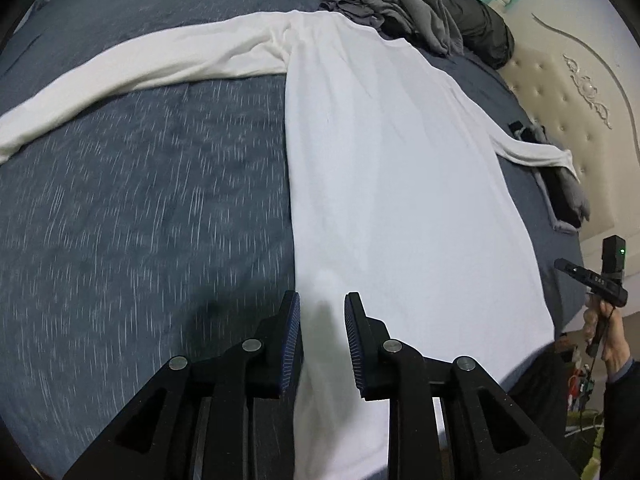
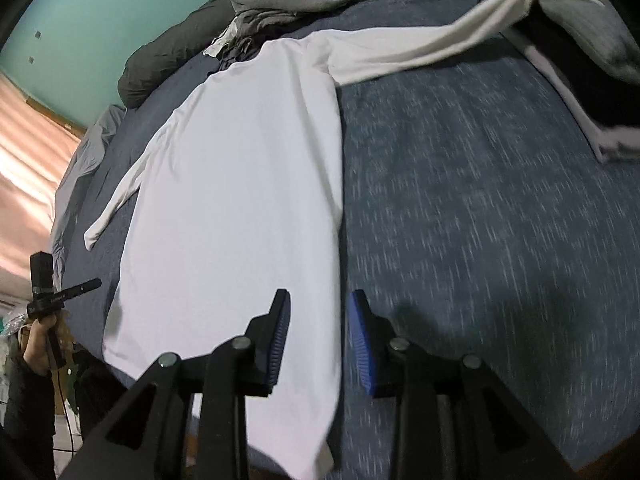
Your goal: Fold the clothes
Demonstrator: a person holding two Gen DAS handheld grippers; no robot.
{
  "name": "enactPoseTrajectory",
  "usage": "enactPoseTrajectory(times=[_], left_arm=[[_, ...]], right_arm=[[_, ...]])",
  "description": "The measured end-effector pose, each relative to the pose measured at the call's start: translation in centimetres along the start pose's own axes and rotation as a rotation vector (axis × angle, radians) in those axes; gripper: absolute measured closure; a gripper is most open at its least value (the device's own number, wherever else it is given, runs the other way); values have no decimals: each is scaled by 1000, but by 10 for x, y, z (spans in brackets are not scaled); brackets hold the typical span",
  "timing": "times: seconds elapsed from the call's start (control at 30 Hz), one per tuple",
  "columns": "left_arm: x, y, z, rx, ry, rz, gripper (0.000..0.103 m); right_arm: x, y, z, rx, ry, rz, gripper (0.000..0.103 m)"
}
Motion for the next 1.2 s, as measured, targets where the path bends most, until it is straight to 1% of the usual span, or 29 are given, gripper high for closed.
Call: enactPoseTrajectory(times=[0.13,0.2,0.3,0.37,0.47,0.67,0.87,1.03,1.07,1.1,1.13,1.17,1.2], left_arm=[[15,2,15,-5,-2,-4,78],[21,3,23,-5,-10,-11,78],[33,1,34,-11,-5,-34,78],[42,-1,40,-18,2,-54,78],[57,-3,47,-40,15,-79,78],[80,-5,63,-44,27,-118,78],[97,-13,83,-43,32,-133,78],[103,-12,95,-63,29,-118,79],[103,-11,96,-68,28,-113,82],[103,-11,97,-71,27,-108,89],[103,-10,98,-75,25,-103,92],[103,-8,99,-72,25,-96,99],[104,-7,99,-64,29,-85,102]], right_arm=[[20,1,8,14,22,0,73],[24,5,13,9,23,5,73],[33,16,19,6,42,31,72],[41,23,21,7,63,56,70],[55,31,24,32,97,94,68],[87,39,37,49,131,132,68],[118,46,64,35,115,135,68],[142,54,88,25,112,140,68],[144,53,93,31,106,137,68],[147,53,97,36,100,132,68],[148,52,102,38,96,124,71],[149,51,106,38,91,115,76],[148,50,108,32,87,105,95]])
Point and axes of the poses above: each gripper's, at about its wrist camera, not at the fingertips, and z roughly the way its jaws point, y to its right, x to its top, the point moved 8 cm from there along z, roughly the way its jaws point, and after that the axes turned 10 degrees about x, right-handed, at the moved point
